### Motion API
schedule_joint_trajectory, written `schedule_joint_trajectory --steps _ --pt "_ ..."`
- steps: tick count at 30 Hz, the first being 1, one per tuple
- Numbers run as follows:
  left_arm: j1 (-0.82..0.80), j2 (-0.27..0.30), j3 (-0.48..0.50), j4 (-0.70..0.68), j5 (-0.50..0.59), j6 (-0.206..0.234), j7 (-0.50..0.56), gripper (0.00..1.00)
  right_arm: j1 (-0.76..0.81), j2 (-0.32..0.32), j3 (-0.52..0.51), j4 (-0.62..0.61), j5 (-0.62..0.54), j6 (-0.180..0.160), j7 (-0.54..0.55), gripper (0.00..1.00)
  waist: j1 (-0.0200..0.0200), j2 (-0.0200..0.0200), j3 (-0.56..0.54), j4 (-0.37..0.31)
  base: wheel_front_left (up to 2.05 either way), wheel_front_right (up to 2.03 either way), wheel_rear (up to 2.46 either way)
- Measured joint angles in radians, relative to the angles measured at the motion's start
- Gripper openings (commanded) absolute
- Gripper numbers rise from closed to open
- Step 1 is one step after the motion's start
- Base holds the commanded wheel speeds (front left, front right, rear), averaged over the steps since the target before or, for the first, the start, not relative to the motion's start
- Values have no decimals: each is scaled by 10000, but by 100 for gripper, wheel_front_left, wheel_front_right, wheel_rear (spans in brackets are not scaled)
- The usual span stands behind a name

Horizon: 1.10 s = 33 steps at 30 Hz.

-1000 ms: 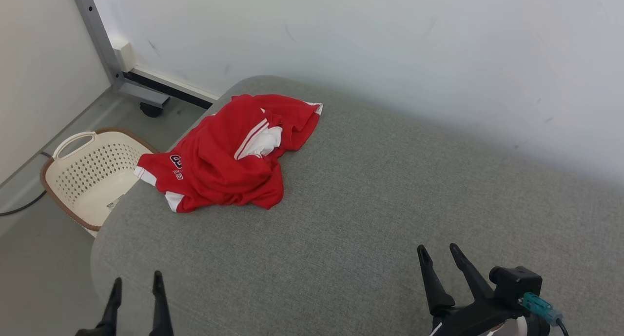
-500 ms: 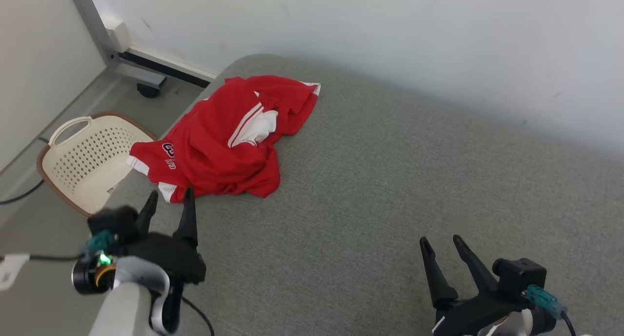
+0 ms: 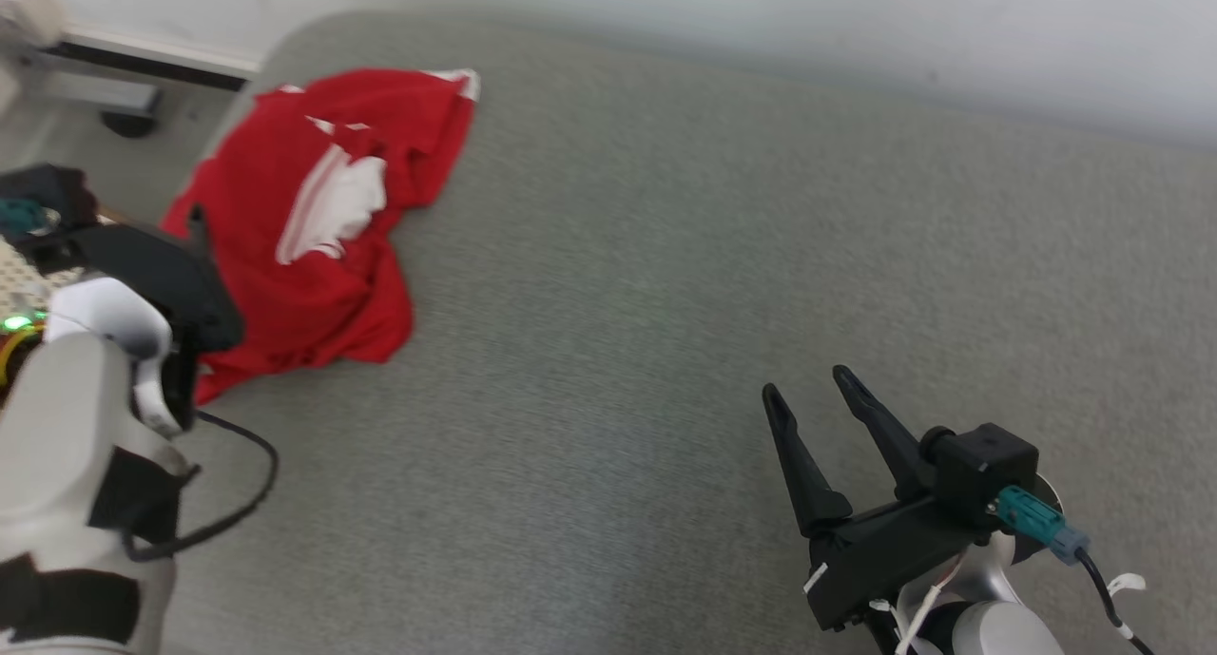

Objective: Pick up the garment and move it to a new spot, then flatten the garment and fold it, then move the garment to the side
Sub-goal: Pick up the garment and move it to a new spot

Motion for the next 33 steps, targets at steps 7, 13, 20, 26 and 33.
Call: schedule_joint_trajectory --steps 7,13,20,26,33 --pt "-697 748 125 1037 79 499 523 100 19 -6 -58 -690 -261 0 351 100 0 1 1051 -881 0 0 0" --pt "-825 932 219 1480 8 738 654 100 58 -4 -146 -884 -366 0 332 100 1 1 1784 -1479 0 0 0" --pt "-840 1093 -153 1737 230 754 621 0 30 -6 -54 -629 -151 0 171 100 1 2 1981 -1905 0 0 0" --pt "-778 1471 -267 1799 263 485 583 0 25 -4 157 -171 219 0 -121 100 -2 1 1463 -1946 0 0 0" --pt "-1050 1839 -623 746 558 215 -128 0 216 0 215 525 846 0 -725 100 -3 0 287 -1925 0 0 0"
